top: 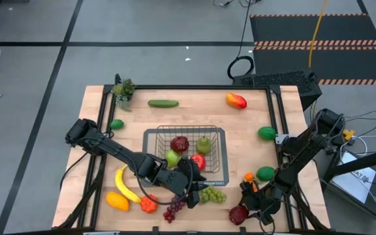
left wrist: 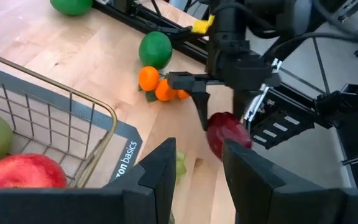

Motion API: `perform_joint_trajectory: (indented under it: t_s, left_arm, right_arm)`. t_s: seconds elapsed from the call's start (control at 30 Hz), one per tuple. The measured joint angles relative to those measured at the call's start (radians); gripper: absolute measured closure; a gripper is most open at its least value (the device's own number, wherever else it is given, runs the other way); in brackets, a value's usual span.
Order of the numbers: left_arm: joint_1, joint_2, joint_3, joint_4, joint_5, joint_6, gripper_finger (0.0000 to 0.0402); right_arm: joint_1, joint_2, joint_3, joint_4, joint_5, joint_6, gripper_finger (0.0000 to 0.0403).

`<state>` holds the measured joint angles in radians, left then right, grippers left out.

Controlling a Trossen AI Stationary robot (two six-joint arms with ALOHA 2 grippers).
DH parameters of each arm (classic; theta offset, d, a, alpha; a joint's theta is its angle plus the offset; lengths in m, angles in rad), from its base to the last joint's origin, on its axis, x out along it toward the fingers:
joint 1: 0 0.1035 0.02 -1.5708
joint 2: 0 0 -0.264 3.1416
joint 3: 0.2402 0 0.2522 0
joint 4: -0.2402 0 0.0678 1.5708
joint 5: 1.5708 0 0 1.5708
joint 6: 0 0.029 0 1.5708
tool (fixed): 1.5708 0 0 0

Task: Build produce basket
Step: Put the dark red apple into the gold wire basket

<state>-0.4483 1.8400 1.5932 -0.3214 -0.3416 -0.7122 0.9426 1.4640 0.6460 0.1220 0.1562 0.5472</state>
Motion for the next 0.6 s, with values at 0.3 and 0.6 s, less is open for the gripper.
perform_joint_trajectory:
  t_s: [0.3,0.6]
  left_arm:
    - [0.033,-0.005,0.0,0.079,0.036,0.043,0.027]
    - [0.076,-0.169,0.002,0.04,0.022,0.21,0.027]
  right_arm:
    - [-0.078,-0.225,0.0,0.004,0.005,0.151,0.0145]
    - [-0.242,-0.423,0.0,0.033,0.031,0.244,0.0145]
